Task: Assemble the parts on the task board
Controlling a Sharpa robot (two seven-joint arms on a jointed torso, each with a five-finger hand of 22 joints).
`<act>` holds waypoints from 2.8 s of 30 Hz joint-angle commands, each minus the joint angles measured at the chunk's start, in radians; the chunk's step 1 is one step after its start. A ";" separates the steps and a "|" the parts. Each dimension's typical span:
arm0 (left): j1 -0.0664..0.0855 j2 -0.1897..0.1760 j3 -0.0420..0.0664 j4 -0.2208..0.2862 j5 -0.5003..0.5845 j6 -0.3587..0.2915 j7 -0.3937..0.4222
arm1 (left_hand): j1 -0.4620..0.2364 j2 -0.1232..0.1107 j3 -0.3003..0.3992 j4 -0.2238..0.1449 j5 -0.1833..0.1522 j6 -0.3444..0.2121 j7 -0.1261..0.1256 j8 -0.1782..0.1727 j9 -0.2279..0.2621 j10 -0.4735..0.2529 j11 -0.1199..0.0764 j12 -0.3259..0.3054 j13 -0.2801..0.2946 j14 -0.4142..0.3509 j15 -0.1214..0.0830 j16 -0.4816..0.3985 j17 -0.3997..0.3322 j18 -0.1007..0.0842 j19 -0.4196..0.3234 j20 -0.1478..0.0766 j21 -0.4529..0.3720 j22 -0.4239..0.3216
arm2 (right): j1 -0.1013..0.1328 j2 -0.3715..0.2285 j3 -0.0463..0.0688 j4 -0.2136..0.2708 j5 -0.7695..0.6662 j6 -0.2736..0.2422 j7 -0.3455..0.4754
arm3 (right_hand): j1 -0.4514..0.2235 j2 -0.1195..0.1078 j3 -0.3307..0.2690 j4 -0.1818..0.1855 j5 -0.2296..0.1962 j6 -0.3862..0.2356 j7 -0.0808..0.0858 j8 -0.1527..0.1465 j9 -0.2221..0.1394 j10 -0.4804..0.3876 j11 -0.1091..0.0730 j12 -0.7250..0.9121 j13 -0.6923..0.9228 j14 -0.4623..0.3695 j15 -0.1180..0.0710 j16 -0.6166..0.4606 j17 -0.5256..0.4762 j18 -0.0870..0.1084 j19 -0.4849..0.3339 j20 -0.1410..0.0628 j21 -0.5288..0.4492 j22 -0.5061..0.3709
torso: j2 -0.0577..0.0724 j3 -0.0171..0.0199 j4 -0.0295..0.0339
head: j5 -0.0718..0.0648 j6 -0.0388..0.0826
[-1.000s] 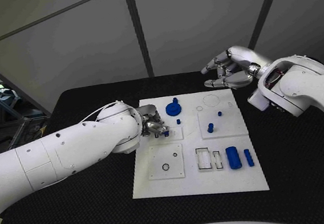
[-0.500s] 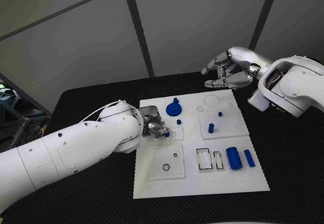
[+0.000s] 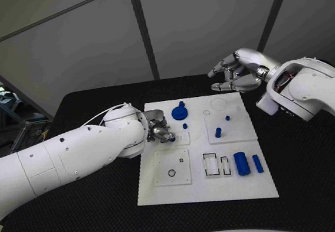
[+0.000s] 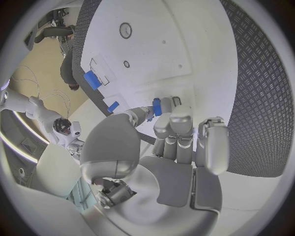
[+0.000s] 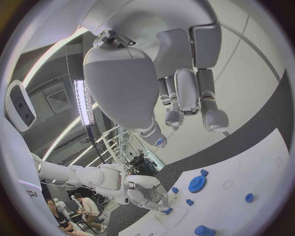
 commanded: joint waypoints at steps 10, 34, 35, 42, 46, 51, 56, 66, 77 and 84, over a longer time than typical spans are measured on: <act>-0.002 0.005 -0.004 -0.007 -0.013 0.033 -0.014 | -0.051 0.006 0.102 -0.154 0.007 0.002 -0.011 0.012 0.009 0.018 -0.006 0.014 0.007 0.002 -0.012 -0.003 0.003 -0.009 0.007 0.000 0.003 0.080 | 0.002 -0.002 0.001 0.001 -0.003 0.011 -0.002 | -0.008 0.005 0.002 0.005 0.005 0.004 -0.003 0.004 -0.001 -0.005 -0.003 -0.005 -0.003 0.033 -0.007 -0.007 -0.002 0.013 0.000 -0.003 -0.007 -0.004 | 0.001 0.0004 -0.0001 | 0.003 -0.004; 0.001 0.025 -0.004 -0.028 -0.009 0.034 -0.013 | -0.140 0.024 -0.108 -0.055 0.006 0.041 -0.022 -0.004 -0.010 0.028 -0.014 0.038 0.029 0.004 -0.017 -0.005 0.006 -0.012 0.015 -0.006 0.006 0.095 | 0.002 0.002 0.001 -0.004 -0.009 0.021 -0.014 | -0.010 0.004 0.002 0.006 0.007 0.005 -0.004 0.005 0.000 -0.005 -0.003 -0.005 -0.004 0.033 -0.007 -0.009 -0.004 0.014 -0.001 -0.004 -0.008 -0.006 | 0.001 0.0002 -0.0003 | -0.008 -0.007; 0.001 0.026 -0.004 -0.028 -0.009 0.034 -0.013 | -0.141 0.024 -0.117 -0.052 0.006 0.042 -0.022 -0.005 -0.010 0.029 -0.014 0.040 0.031 0.004 -0.018 -0.005 0.006 -0.012 0.016 -0.006 0.007 0.096 | 0.002 0.002 0.001 -0.004 -0.009 0.022 -0.014 | -0.010 0.004 0.002 0.006 0.007 0.005 -0.004 0.005 0.000 -0.005 -0.003 -0.005 -0.004 0.033 -0.007 -0.009 -0.004 0.014 -0.001 -0.004 -0.008 -0.006 | 0.001 0.0001 -0.0003 | -0.008 -0.008; 0.001 0.028 -0.004 -0.031 -0.009 0.034 -0.013 | -0.144 0.028 -0.161 -0.037 0.006 0.049 -0.023 -0.007 -0.013 0.032 -0.015 0.046 0.036 0.005 -0.018 -0.005 0.007 -0.013 0.018 -0.007 0.008 0.099 | 0.002 0.004 0.001 -0.005 -0.009 0.023 -0.015 | -0.010 0.004 0.002 0.006 0.007 0.006 -0.004 0.006 0.000 -0.005 -0.003 -0.005 -0.004 0.033 -0.007 -0.010 -0.006 0.014 -0.001 -0.004 -0.009 -0.007 | 0.001 -0.0002 0.0002 | -0.010 -0.009; 0.001 0.030 -0.004 -0.037 -0.009 0.034 -0.013 | -0.148 0.032 -0.192 -0.022 0.005 0.053 -0.024 -0.008 -0.015 0.033 -0.015 0.048 0.039 0.005 -0.018 -0.005 0.008 -0.013 0.019 -0.007 0.008 0.101 | 0.002 0.003 0.001 -0.005 -0.009 0.023 -0.016 | -0.011 0.004 0.002 0.007 0.008 0.006 -0.004 0.006 0.000 -0.005 -0.003 -0.005 -0.004 0.033 -0.007 -0.010 -0.006 0.014 -0.001 -0.004 -0.009 -0.007 | 0.001 -0.0003 0.0000 | -0.011 -0.009; 0.001 0.030 -0.004 -0.040 -0.009 0.027 -0.013 | -0.151 0.037 -0.228 -0.005 0.006 0.056 -0.024 -0.010 -0.017 0.034 -0.015 0.049 0.040 0.005 -0.019 -0.005 0.008 -0.013 0.019 -0.007 0.007 0.101 | 0.002 0.002 0.001 -0.005 -0.009 0.023 -0.017 | -0.012 0.003 0.002 0.007 0.008 0.006 -0.004 0.006 0.000 -0.005 -0.003 -0.005 -0.004 0.033 -0.007 -0.009 -0.005 0.014 -0.001 -0.004 -0.009 -0.006 | 0.001 -0.0008 0.0003 | -0.012 -0.009; 0.001 0.027 -0.004 -0.039 -0.009 0.015 -0.012 | -0.166 0.035 -0.278 0.023 0.005 0.059 -0.023 -0.012 -0.019 0.033 -0.014 0.049 0.040 0.005 -0.018 -0.006 0.009 -0.013 0.019 -0.007 0.007 0.102 | 0.002 0.001 0.001 -0.005 -0.009 0.023 -0.017 | -0.013 0.003 0.002 0.008 0.009 0.006 -0.004 0.007 0.000 -0.006 -0.003 -0.006 -0.005 0.033 -0.007 -0.010 -0.006 0.014 -0.001 -0.004 -0.010 -0.008 | 0.000 -0.0009 0.0009 | -0.012 -0.007; 0.002 0.014 0.005 -0.018 -0.001 -0.010 -0.010 | -0.166 0.026 -0.384 0.073 0.005 0.062 -0.025 -0.016 -0.022 0.034 -0.015 0.052 0.042 0.005 -0.019 -0.006 0.010 -0.014 0.021 -0.008 0.006 0.105 | 0.002 0.003 0.001 -0.011 -0.009 0.022 -0.015 | -0.013 0.003 0.002 0.008 0.009 0.006 -0.004 0.007 0.000 -0.006 -0.003 -0.006 -0.005 0.033 -0.007 -0.010 -0.006 0.014 -0.001 -0.004 -0.010 -0.008 | 0.001 -0.0014 0.0005 | -0.012 -0.005; 0.004 -0.022 0.091 0.013 0.006 -0.001 -0.009 | -0.122 0.024 -0.434 0.084 0.007 0.046 -0.019 -0.025 -0.025 0.007 -0.010 0.012 0.000 0.005 -0.017 -0.010 0.009 -0.008 0.008 -0.006 -0.011 0.085 | 0.002 0.004 0.000 -0.019 -0.009 0.022 -0.012 | -0.015 0.003 0.002 0.010 0.009 0.005 -0.004 0.007 -0.001 -0.006 -0.003 -0.006 -0.006 0.033 -0.007 -0.011 -0.007 0.014 -0.001 -0.004 -0.011 -0.008 | 0.000 -0.0016 0.0010 | -0.014 -0.004; 0.043 -0.038 0.123 -0.026 0.013 0.100 -0.010 | -0.059 0.038 -0.476 0.096 0.009 -0.030 0.019 -0.092 -0.070 -0.083 0.021 -0.104 -0.122 -0.014 0.007 -0.053 -0.018 0.010 -0.044 0.012 -0.077 0.007 | 0.002 0.003 0.000 -0.023 -0.009 0.023 -0.013 | -0.015 0.003 0.002 0.010 0.009 0.005 -0.004 0.007 -0.001 -0.006 -0.003 -0.006 -0.006 0.033 -0.007 -0.011 -0.007 0.014 -0.001 -0.004 -0.011 -0.008 | 0.000 -0.0016 0.0007 | -0.015 0.000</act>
